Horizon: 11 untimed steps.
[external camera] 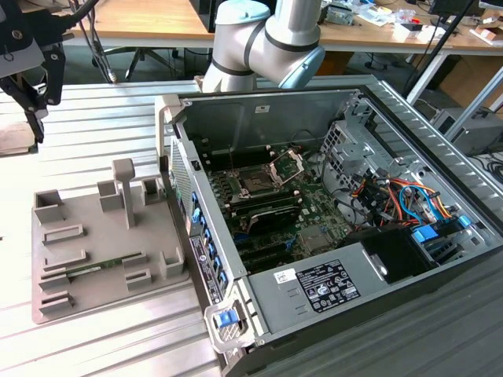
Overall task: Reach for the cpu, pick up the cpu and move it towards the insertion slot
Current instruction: 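Pick up the cpu and move it towards the insertion slot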
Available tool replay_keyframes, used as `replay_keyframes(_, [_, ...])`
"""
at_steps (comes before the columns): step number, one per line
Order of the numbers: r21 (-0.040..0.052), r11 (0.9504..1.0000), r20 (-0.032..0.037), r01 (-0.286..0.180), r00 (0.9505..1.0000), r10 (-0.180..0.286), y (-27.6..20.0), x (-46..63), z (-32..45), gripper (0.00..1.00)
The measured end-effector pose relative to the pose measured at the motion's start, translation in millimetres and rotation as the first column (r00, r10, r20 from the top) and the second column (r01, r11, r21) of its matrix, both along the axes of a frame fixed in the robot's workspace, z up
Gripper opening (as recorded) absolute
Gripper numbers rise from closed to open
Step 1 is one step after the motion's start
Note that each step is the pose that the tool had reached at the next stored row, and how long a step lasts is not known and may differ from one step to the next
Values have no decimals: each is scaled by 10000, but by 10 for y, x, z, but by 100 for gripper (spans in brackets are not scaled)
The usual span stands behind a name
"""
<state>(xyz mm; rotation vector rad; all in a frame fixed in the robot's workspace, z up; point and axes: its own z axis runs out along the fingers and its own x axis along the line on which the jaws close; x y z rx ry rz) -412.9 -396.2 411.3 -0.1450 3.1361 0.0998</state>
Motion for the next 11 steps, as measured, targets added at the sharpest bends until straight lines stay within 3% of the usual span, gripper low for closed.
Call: replay_keyframes(11, [1,10000,1,-1,10000,1,0,1,29,54])
